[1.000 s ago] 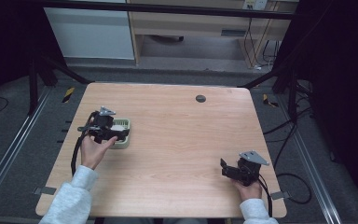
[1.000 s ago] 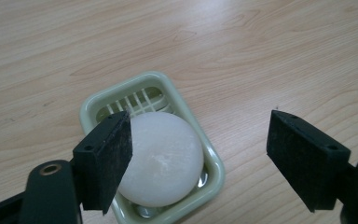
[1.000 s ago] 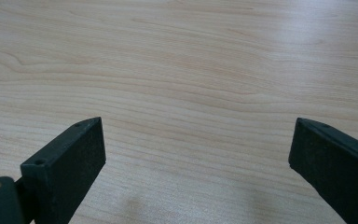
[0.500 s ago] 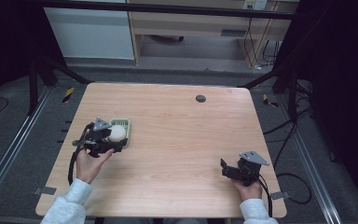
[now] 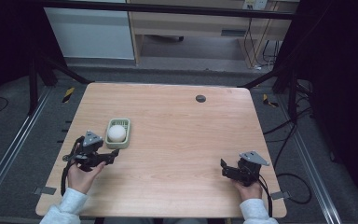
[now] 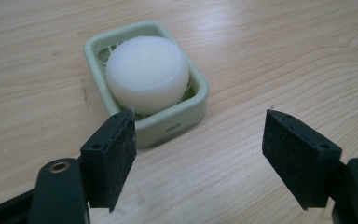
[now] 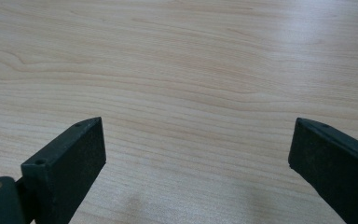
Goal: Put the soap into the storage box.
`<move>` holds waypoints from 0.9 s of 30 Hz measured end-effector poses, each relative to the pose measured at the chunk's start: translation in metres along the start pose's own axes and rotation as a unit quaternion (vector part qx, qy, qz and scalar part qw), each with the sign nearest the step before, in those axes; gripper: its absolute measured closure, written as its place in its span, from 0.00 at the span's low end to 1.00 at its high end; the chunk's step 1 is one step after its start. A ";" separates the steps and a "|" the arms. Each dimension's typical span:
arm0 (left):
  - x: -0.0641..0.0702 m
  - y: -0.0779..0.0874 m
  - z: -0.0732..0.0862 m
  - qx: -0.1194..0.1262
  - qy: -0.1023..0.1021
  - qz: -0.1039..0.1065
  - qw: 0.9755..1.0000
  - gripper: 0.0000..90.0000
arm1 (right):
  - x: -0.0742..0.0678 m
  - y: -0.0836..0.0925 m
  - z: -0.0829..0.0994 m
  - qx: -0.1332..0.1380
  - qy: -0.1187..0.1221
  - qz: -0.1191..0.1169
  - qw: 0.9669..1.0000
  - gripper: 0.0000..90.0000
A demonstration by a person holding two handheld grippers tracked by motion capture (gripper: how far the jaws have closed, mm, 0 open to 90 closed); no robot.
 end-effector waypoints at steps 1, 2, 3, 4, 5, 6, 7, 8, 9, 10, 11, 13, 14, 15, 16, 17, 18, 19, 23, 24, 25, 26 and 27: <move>0.000 0.000 0.000 0.000 0.000 0.000 1.000 0.29 | 0.000 0.000 0.000 0.000 0.000 0.000 1.000 0.05; -0.001 0.001 0.003 0.001 0.006 -0.002 1.000 0.29 | 0.000 0.000 0.000 0.000 0.003 0.002 1.000 0.05; -0.003 0.002 0.006 0.002 0.006 -0.005 1.000 0.29 | 0.000 0.000 0.000 -0.001 0.004 0.002 1.000 0.05; -0.004 0.003 0.009 0.007 0.006 -0.008 1.000 0.29 | 0.000 0.000 0.000 -0.001 0.004 0.002 1.000 0.05; -0.005 0.004 0.012 0.011 0.011 -0.010 1.000 0.29 | -0.001 0.000 0.000 -0.001 0.003 0.001 1.000 0.05; -0.007 0.006 0.014 0.012 0.011 -0.010 1.000 0.28 | -0.001 0.000 0.000 -0.001 0.003 0.001 1.000 0.05; -0.010 0.008 0.020 0.015 0.020 -0.013 1.000 0.28 | 0.000 0.001 0.000 -0.001 0.003 0.002 1.000 0.05; -0.012 0.009 0.023 0.015 0.022 -0.013 1.000 0.28 | 0.000 0.001 0.000 -0.001 0.003 0.003 1.000 0.05; -0.014 0.009 0.026 0.016 0.027 -0.015 0.999 0.27 | 0.000 0.001 0.000 -0.001 0.004 0.005 1.000 0.05; -0.016 0.010 0.029 0.016 0.029 -0.017 0.999 0.27 | 0.000 0.001 0.000 -0.002 0.004 0.005 1.000 0.05; -0.016 0.010 0.029 0.016 0.029 -0.017 0.999 0.27 | 0.000 0.001 0.000 -0.002 0.004 0.005 1.000 0.05; -0.019 0.011 0.036 0.013 0.033 -0.019 0.999 0.26 | 0.000 0.001 0.001 -0.004 0.000 0.003 1.000 0.05; -0.021 0.011 0.038 0.014 0.032 -0.020 0.999 0.26 | 0.000 0.001 0.001 -0.004 0.000 0.003 1.000 0.05; -0.022 0.011 0.041 0.013 0.034 -0.020 0.999 0.25 | 0.000 0.001 0.001 -0.003 0.001 0.003 1.000 0.04; -0.023 0.011 0.043 0.012 0.037 -0.019 0.999 0.25 | 0.000 0.001 0.001 -0.003 0.001 0.004 1.000 0.05; -0.024 0.012 0.045 0.013 0.038 -0.021 0.999 0.25 | 0.000 0.001 0.001 -0.003 0.002 0.004 1.000 0.05; -0.025 0.012 0.047 0.011 0.039 -0.023 0.999 0.25 | 0.000 0.001 0.001 -0.004 0.003 0.004 1.000 0.04; -0.026 0.012 0.049 0.013 0.040 -0.027 0.999 0.25 | 0.000 0.001 0.001 -0.004 0.003 0.004 1.000 0.04; -0.033 0.013 0.057 0.012 0.045 -0.033 0.998 0.24 | 0.000 0.002 0.001 -0.006 0.004 0.003 1.000 0.05; -0.035 0.015 0.058 0.012 0.044 -0.036 0.998 0.24 | 0.000 0.002 0.001 -0.006 0.005 0.003 1.000 0.04; -0.038 0.016 0.060 0.016 0.054 -0.036 0.998 0.24 | 0.000 0.002 0.001 -0.005 0.004 0.003 1.000 0.05; -0.038 0.016 0.060 0.016 0.054 -0.036 0.998 0.24 | 0.000 0.002 0.001 -0.005 0.004 0.003 1.000 0.05; -0.041 0.017 0.062 0.016 0.055 -0.039 0.998 0.24 | 0.000 0.002 0.001 -0.005 0.003 0.002 1.000 0.04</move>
Point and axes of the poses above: each handheld gripper's, and its own axes: y roughly backward along the jaws, z roughly out of its underside, x roughly to its right, the point moved 4 cm from there along -y, roughly forward along the jaws, and after that the axes turned 10 degrees about -x, right-handed, at the moved point
